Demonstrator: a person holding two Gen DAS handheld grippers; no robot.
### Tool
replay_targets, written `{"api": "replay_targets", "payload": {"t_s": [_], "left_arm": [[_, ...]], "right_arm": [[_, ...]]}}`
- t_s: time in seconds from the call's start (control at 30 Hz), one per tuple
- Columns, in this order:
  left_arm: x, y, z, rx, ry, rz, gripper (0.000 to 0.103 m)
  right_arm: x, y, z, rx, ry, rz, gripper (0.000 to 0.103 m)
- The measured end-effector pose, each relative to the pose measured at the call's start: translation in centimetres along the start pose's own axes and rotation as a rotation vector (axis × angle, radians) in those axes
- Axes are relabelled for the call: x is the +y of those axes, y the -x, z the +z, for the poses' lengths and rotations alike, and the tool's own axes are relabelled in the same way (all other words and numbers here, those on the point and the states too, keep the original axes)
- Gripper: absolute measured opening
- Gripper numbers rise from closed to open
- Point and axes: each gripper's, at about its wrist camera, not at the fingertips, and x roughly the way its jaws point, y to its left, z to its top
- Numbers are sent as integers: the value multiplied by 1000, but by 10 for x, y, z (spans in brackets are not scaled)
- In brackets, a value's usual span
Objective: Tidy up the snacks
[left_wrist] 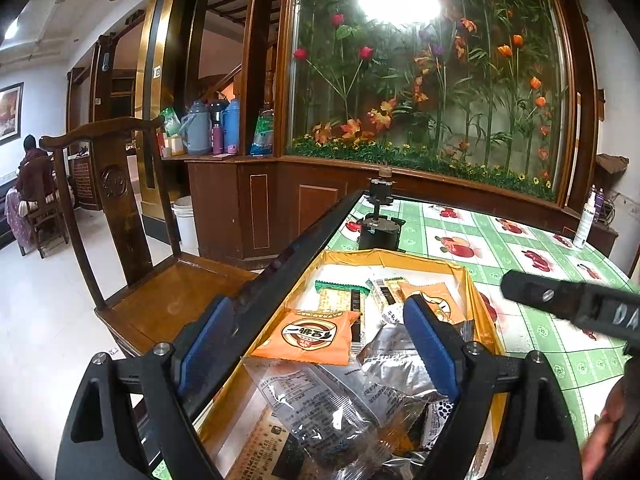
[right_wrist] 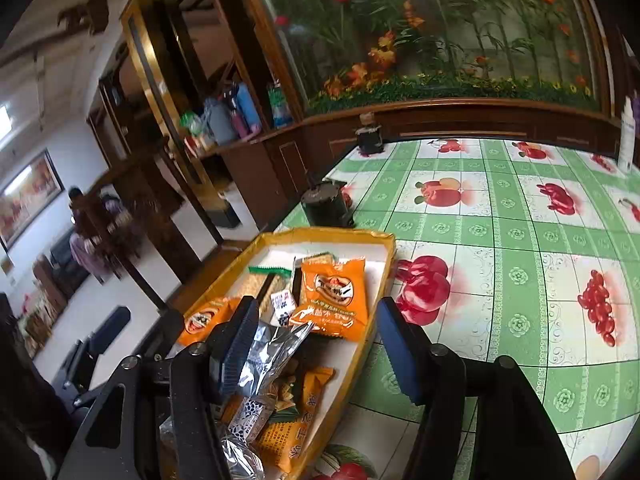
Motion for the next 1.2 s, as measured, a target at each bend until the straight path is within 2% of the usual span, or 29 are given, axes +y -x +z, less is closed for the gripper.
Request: {"api": "replay_targets", "payload": {"t_s": [0.1,0.17,0.27,0.43,0.53,0.87,0.97,1.2], "left_arm": [[0,0,0,1,0,0,87],[0,0,0,3,0,1,87],[0,2,0,11,1,-6,87],[0,14,-1,-21,-1,-12,88],[2,22,-4,-21,6,-23,94],[-4,26,-9,39,-35,-1,94],[-6,25,-11,69,-46,-1,99],[-10,28,-14,85,-80,60,101]], "right_arm": [[-5,5,4,-3,-16,0,59],[-3,11,3,-22,21,-44,60],[1,14,-3,-3,81,-70,64],[8,20,-21,9,178,-142,65],[11,26,-34,-7,224,-183,78],[25,30,-56,-4,306,-204,81],[29,30,-57,-13,327,-222,85],[31,31,-59,-8,334,-223,85]]}}
